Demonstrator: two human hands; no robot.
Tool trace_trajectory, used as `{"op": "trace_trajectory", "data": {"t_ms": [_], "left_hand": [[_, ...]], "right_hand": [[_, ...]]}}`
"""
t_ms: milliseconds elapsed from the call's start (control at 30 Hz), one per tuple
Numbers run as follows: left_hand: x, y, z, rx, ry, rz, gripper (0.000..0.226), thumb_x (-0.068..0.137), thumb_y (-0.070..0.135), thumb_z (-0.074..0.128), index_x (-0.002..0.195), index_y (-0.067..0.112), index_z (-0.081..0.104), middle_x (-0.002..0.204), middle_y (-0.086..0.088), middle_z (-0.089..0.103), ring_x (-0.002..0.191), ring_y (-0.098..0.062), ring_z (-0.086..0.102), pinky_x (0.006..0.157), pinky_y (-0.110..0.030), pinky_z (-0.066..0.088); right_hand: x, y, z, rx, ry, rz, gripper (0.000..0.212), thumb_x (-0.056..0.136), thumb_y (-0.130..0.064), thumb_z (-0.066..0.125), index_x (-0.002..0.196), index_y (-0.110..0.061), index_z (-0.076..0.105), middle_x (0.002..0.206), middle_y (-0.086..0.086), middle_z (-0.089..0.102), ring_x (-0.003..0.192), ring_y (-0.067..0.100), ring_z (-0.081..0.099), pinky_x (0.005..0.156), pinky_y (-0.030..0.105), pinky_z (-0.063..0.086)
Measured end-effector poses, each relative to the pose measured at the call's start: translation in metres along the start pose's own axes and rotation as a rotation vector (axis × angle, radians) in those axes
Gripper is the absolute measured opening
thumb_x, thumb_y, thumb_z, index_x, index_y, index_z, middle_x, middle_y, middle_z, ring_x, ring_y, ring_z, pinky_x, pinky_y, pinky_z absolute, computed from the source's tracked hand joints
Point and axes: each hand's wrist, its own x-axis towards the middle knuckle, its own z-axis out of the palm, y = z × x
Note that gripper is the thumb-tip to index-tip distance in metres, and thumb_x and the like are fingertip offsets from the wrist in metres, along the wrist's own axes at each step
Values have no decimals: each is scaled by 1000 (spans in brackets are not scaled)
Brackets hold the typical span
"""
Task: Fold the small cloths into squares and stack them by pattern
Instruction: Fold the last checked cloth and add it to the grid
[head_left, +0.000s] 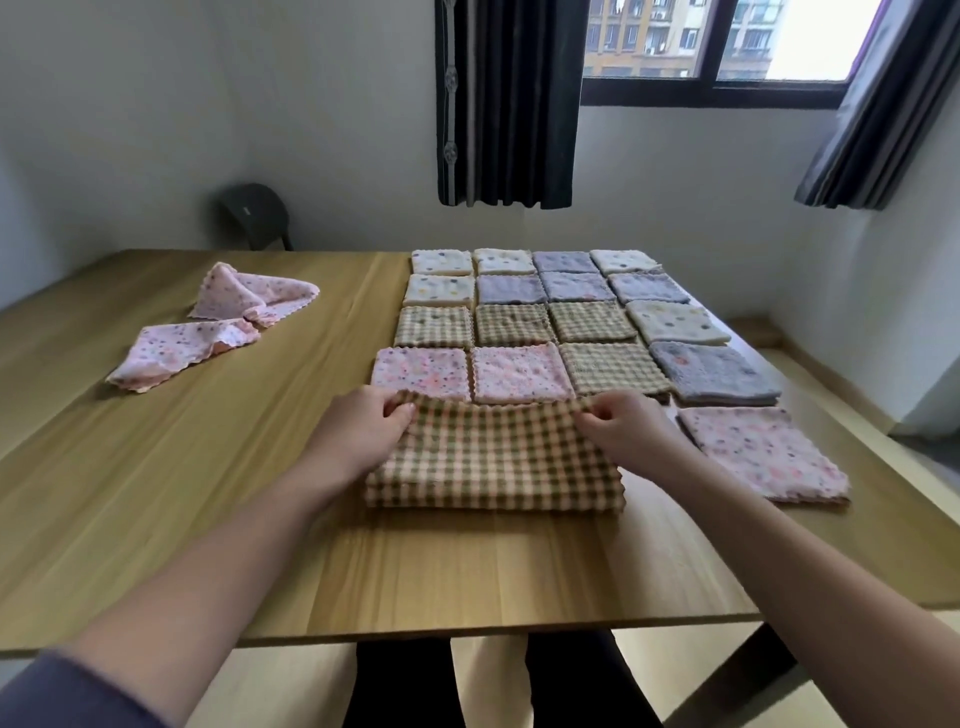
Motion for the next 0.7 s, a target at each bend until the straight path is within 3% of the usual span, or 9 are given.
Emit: {"op": "trace_trajectory", "data": {"t_ms": [67,167,333,433,500,567,600,667,700], "left_hand": [[8,3,7,87,11,-4,35,95,28,54,63,14,49,60,-3,54,60,-22,52,52,-32,32],[15,5,15,204,44,3,36,96,28,51,63,20,41,61,1,49,58,-19,47,47,-30,25],[17,5,26,368,81,66,19,99,30,46,88,16,52,73,1,49,64,-22,48,48,-30,27],[12,2,29,474,124,126,22,97,30,51,108,12,49,83,-4,57,66,-27,54,51,-30,34],[9,-1,30,545,208,250,32,86,23,65,109,6,52,95,-12,60,73,-33,60,52,-34,39],[7,0,32,500,332,436,31,81,19,64,107,4,57,100,-15,60,83,-35,60,63,-40,46],[6,1,34,439,318,521,30,84,21,57,110,6,59,105,-13,61,92,-34,60,73,-41,47],[2,5,36,306,88,568,49,89,37,39,127,12,56,128,-9,57,120,-27,52,104,-41,37],[1,4,38,277,-55,536,64,88,49,27,139,16,47,145,-7,45,136,-24,38,115,-38,21]], "right_hand": [[9,-1,7,-101,17,6,39,89,-21,57,55,-16,38,52,-2,43,49,13,38,46,26,27],[15,-5,14,-225,15,6,32,90,-24,56,60,-15,45,61,-1,51,55,15,45,47,28,32],[20,-8,21,-474,2,-37,8,89,-25,53,84,-18,53,83,-1,55,75,20,51,58,30,37],[19,-8,24,-552,6,-32,29,91,-25,51,119,-19,50,93,2,55,84,23,53,66,32,42],[15,-7,27,-615,109,-116,43,91,-24,49,133,-19,41,108,3,55,96,23,53,75,34,44],[10,-5,34,-585,222,-303,45,90,-20,51,134,-13,44,126,8,52,114,27,50,91,37,42],[6,-6,39,-526,218,-379,45,90,-17,53,134,-10,46,133,12,50,122,31,47,98,39,40],[-1,-11,51,-422,62,-403,51,97,-25,47,145,-9,37,153,15,32,142,34,28,115,40,25],[-5,-11,57,-412,-60,-352,56,101,-36,38,152,-16,24,160,10,15,148,30,10,120,40,12]]}}
